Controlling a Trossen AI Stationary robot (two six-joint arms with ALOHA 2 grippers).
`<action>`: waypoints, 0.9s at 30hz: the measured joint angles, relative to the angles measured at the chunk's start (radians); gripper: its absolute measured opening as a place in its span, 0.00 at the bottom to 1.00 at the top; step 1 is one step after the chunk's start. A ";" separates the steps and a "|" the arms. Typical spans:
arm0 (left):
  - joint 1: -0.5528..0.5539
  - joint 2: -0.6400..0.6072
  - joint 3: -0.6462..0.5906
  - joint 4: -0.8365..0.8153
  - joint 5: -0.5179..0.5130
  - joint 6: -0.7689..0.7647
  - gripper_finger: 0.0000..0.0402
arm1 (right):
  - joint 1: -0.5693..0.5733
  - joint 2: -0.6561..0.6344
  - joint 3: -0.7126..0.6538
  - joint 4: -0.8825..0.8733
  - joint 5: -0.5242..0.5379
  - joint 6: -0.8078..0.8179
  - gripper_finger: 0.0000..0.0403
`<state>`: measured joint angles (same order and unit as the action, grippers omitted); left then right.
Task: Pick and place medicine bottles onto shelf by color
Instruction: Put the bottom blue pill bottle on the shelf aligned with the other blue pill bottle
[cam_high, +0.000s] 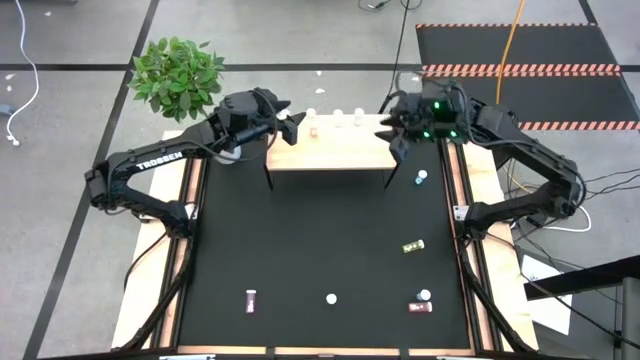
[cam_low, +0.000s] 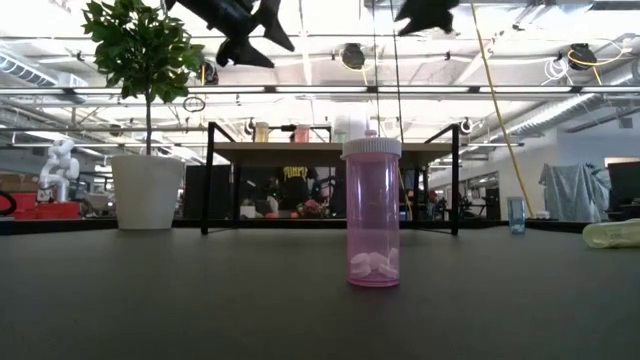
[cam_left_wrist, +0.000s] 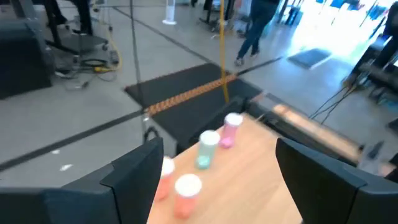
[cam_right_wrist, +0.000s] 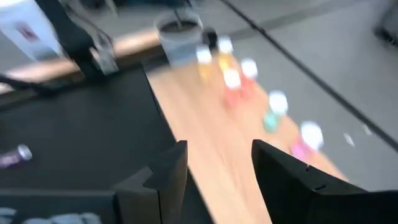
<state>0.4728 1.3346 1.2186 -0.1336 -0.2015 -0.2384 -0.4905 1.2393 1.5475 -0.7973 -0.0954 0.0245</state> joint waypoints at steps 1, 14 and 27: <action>-0.007 0.007 0.000 0.019 0.002 -0.019 0.78 | 0.016 -0.011 0.000 -0.051 0.035 0.013 0.42; -0.169 0.056 0.000 0.018 0.003 -0.115 0.78 | 0.315 -0.105 -0.119 -0.247 0.090 0.183 0.40; -0.453 0.088 -0.002 -0.177 -0.089 -0.324 0.78 | 0.656 -0.217 -0.577 0.047 0.068 0.549 0.40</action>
<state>0.0196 1.4223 1.2163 -0.3105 -0.2901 -0.5625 0.1654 1.0226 0.9700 -0.7500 -0.0277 0.5732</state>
